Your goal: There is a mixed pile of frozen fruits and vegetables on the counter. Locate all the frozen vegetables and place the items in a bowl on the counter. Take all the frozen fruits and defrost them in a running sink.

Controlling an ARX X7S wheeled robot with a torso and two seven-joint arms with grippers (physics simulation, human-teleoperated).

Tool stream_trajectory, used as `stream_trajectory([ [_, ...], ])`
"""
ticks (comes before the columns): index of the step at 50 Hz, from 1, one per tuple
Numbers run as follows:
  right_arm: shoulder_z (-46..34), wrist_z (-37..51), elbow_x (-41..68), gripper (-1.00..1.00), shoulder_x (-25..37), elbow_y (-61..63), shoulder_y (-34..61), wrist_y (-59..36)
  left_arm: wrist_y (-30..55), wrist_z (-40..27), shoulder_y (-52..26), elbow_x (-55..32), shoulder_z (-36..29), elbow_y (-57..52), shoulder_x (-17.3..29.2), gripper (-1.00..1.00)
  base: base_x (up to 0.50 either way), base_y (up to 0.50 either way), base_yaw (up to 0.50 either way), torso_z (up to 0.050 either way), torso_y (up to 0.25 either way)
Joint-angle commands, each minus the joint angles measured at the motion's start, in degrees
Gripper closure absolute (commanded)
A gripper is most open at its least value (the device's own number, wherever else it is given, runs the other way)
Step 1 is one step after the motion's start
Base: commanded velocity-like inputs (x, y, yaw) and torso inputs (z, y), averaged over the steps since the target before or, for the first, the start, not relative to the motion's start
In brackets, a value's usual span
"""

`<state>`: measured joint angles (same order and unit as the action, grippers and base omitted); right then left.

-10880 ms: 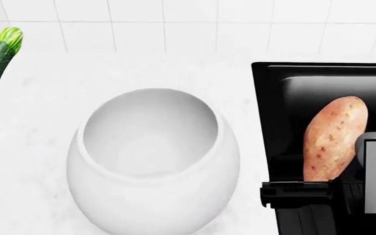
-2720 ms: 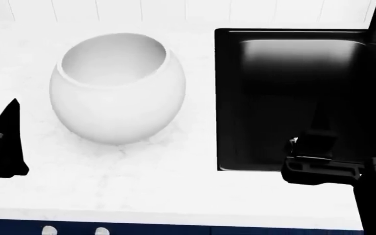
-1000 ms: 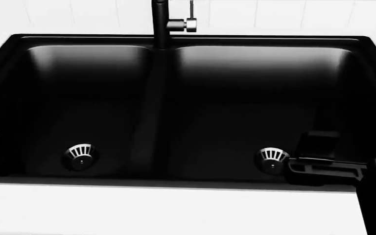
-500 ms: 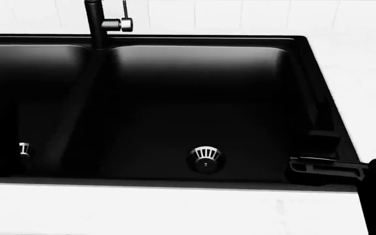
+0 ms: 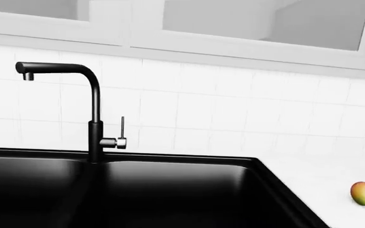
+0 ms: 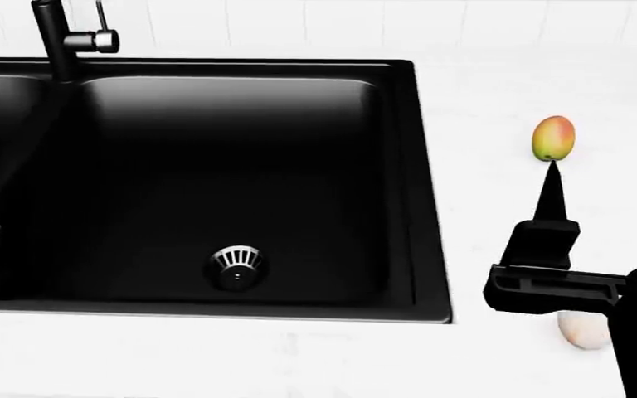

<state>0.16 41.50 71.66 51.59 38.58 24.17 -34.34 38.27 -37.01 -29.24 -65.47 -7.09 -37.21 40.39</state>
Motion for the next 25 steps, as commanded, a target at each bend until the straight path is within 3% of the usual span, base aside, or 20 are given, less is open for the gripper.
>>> stream_trajectory([
  [1,0.1,-0.1,0.0,-1.0,0.2,0.3,-0.1,0.1,-0.2,0.1,0.1,0.1,-0.2,0.1,0.0,-1.0,0.0,-0.5,0.0,0.0,0.0],
  [25,-0.5,-0.5,-0.3,-1.0,-0.1,0.0,0.1,0.1,-0.6,0.1,0.2,-0.1,-0.2,0.2,0.2,-1.0,0.0,-0.5,0.0,0.0,0.0],
])
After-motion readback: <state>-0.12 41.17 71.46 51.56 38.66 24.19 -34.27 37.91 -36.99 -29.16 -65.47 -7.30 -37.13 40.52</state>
